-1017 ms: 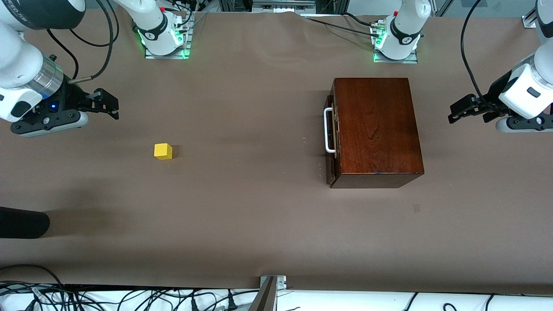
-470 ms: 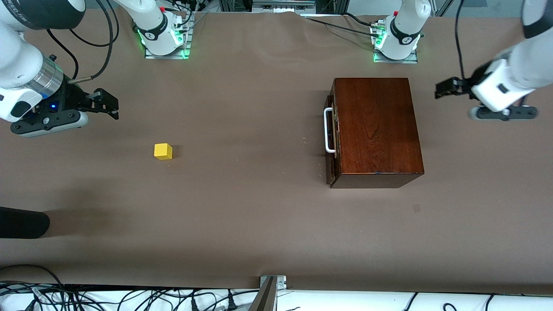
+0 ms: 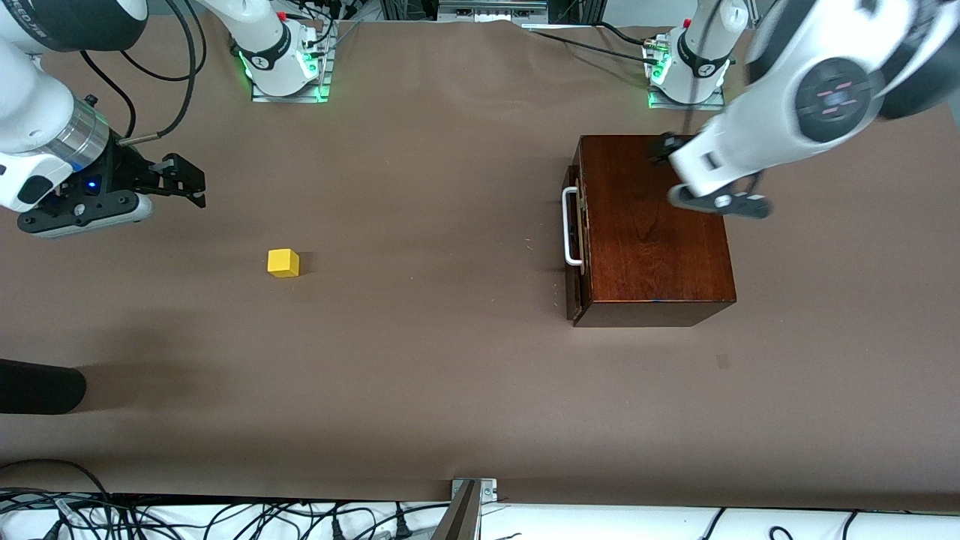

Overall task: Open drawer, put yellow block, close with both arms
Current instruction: 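Move the left gripper over the box to the white drawer handle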

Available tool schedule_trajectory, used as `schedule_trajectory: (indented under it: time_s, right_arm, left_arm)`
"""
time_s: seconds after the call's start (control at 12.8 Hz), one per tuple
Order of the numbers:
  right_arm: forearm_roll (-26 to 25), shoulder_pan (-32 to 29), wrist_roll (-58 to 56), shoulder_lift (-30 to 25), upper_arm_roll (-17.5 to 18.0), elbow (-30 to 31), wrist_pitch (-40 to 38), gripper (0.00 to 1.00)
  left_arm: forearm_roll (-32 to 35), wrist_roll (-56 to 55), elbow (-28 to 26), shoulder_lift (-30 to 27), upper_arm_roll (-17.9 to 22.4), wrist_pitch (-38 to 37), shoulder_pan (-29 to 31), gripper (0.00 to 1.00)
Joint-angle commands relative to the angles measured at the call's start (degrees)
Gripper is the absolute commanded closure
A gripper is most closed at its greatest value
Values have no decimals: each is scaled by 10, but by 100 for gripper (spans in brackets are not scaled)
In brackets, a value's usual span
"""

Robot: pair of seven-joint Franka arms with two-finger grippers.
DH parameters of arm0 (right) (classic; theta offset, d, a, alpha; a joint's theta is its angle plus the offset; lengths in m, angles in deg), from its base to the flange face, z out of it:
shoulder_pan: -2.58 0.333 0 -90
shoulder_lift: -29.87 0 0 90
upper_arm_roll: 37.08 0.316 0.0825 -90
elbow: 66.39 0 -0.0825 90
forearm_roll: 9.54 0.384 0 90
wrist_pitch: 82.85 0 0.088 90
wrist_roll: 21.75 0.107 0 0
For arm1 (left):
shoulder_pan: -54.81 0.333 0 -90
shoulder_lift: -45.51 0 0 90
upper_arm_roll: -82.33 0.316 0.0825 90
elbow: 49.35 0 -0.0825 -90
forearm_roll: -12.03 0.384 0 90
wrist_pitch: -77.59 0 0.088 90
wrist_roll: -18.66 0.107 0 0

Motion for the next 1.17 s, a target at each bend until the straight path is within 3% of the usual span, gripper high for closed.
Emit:
schedule_trajectory:
  time_s: [0.0, 0.63, 1.1]
  right_arm:
    - [-1, -5, -1, -3, 4, -5, -10, 0]
    - [-1, -6, -1, -2, 4, -5, -9, 0]
    - [-5, -5, -1, -2, 4, -7, -2, 0]
  left_arm:
    - [3, -90, 22, 56, -14, 59, -51, 0]
    - [125, -270, 3, 134, -14, 155, -164, 0]
    - [197, -347, -13, 170, -14, 199, -208, 0]
